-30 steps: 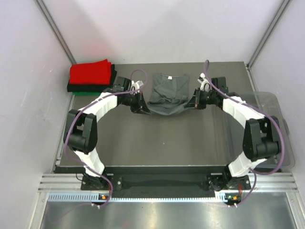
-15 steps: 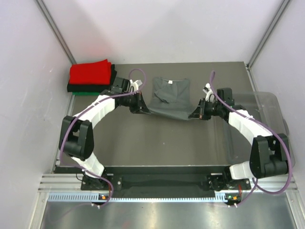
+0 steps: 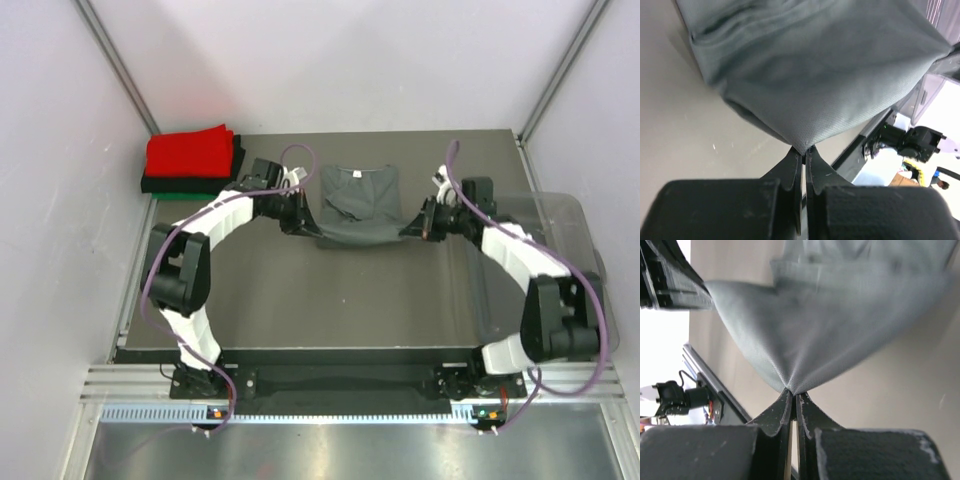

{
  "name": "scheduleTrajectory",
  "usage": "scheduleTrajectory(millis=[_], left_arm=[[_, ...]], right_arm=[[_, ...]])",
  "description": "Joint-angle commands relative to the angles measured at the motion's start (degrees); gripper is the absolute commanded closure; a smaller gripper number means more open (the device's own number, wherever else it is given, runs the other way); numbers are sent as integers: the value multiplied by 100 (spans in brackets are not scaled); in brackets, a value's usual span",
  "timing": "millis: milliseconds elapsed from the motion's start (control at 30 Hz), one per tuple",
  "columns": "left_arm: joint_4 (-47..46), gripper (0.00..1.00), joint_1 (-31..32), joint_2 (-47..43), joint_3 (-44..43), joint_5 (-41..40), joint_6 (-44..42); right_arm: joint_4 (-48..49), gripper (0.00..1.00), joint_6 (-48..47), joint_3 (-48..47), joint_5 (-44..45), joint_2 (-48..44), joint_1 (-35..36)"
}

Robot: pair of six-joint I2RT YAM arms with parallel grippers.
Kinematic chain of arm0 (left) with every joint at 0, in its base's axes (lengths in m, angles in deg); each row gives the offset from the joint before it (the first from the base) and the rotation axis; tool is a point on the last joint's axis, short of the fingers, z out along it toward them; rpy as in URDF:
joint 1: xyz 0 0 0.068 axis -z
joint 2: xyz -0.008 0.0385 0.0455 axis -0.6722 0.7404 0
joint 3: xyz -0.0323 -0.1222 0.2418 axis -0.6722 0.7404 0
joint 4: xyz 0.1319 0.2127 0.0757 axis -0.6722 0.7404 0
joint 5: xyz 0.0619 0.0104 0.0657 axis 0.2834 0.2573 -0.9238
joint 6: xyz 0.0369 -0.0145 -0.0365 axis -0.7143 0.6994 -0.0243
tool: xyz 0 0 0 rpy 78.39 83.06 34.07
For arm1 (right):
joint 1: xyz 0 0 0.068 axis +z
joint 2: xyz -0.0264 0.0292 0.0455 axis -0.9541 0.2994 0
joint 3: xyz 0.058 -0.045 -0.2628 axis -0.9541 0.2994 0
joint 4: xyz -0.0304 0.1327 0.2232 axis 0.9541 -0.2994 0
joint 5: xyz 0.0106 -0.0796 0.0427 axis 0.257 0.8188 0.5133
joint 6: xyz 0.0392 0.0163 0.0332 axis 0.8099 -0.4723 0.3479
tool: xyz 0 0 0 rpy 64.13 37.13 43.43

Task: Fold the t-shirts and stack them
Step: Fold the tshirt

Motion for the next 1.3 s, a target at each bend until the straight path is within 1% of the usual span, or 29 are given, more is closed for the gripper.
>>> scheduleTrajectory(millis=[0, 33, 100, 133, 167, 200, 233, 333, 400, 500, 567, 600, 667, 767, 833, 900, 967, 1067, 1133, 1233, 1267], left_arm=[[-279, 100, 4, 185, -646, 80, -121], [-270, 100, 4, 360, -777, 89, -139], [-201, 100, 4, 589, -1251, 89, -270], [9, 100, 4, 886, -1480, 63, -341], [141, 100, 4, 1063, -1978, 71, -420], [378, 100, 4, 1447, -2305, 71, -647], [711, 100, -5, 1634, -2926, 45, -762], [951, 100, -22, 2223, -3842, -200, -991], [576, 100, -57, 2382, -3969, -315, -896], [-111, 100, -136, 2505, -4004, -640, -597], [-130, 100, -172, 2733, -4231, -675, -500], [-95, 100, -172, 2813, -4468, -737, -508], [-120, 100, -180, 2927, -4540, -798, -517], [-270, 100, -207, 3111, -4689, -957, -561], [-297, 100, -224, 3243, -4996, -1044, -587], [-279, 100, -233, 3437, -5251, -1132, -631], [-366, 100, -259, 3542, -5314, -1159, -692], [-875, 100, -321, 3587, -5226, -1176, -605], [-982, 100, -374, 3700, -5401, -1203, -518], [-1043, 100, -383, 3929, -5674, -1221, -613], [-1096, 96, -383, 3982, -5674, -1177, -657]], right_arm=[[352, 100, -288, -847, -242, 705, -103], [352, 100, -323, -1171, -278, 1064, -112], [370, 100, -332, -1489, -374, 1417, -156], [379, 100, -332, -1804, -410, 1750, -174], [379, 100, -332, -1963, -454, 1901, -182], [387, 100, -341, -2243, -472, 2059, -191], [405, 100, -358, -2377, -480, 2313, -209], [598, 100, -359, -2790, -481, 2744, -253], [852, 100, -315, -3071, -454, 2939, -279], [1125, 100, -96, -3475, -437, 3465, -367], [1397, 100, 27, -3660, -402, 3668, -393], [1450, 100, 89, -3905, -401, 3869, -411], [1381, 100, 98, -4379, -445, 4125, -411], [1468, 100, 238, -4732, -480, 4530, -402], [1547, 100, 318, -4900, -498, 4767, -411], [1530, 100, 335, -5268, -498, 5012, -402], [1521, 100, 362, -5575, -498, 5171, -402], [1521, 100, 344, -5726, -480, 5339, -385], [1609, 100, 415, -5771, -480, 5444, -376], [1627, 97, 397, -5955, -463, 5611, -358], [1627, 91, 388, -6034, -489, 5646, -358]])
